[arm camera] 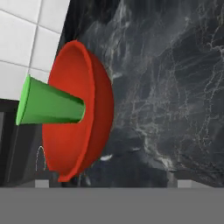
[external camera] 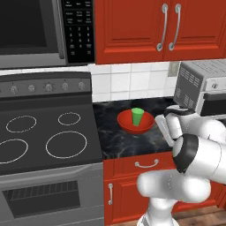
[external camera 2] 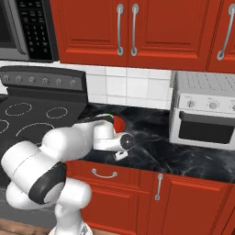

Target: Place the cup inside the bowl on the dining table and move the bowl to any counter.

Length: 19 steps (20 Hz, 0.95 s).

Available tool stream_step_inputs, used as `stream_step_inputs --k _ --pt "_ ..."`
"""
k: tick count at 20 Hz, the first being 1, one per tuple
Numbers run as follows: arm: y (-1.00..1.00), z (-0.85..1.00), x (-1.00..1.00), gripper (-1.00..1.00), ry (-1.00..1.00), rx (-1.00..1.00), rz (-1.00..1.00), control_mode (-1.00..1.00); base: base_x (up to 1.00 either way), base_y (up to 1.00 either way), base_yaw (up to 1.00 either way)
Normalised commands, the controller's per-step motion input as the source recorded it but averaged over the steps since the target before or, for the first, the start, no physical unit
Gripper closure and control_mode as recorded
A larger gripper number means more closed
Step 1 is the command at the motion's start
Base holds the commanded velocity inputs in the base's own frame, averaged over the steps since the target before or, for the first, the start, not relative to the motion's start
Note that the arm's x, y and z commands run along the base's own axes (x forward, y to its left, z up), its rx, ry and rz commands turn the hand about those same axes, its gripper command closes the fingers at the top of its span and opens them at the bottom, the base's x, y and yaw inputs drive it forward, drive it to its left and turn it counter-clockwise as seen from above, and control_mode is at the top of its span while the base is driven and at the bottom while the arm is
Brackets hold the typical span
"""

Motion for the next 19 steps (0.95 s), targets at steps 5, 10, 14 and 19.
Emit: stream_step_inputs --k 5,10,14,19 --pt "0.0 0.37 -0.66 -1.0 -0.06 -0.01 0.0 -1.0 0.0 0.0 0.0" --pt "0.0 0.55 -0.53 -1.0 0.0 -0.12 0.01 -1.0 0.0 0.0 0.0" --pt "0.0 0.63 -0.44 -1.0 0.01 -0.15 0.06 -1.0 0.0 0.0 0.0" --pt "0.0 0.56 -0.57 -1.0 0.01 -0.12 0.04 -1.0 0.0 0.0 0.0"
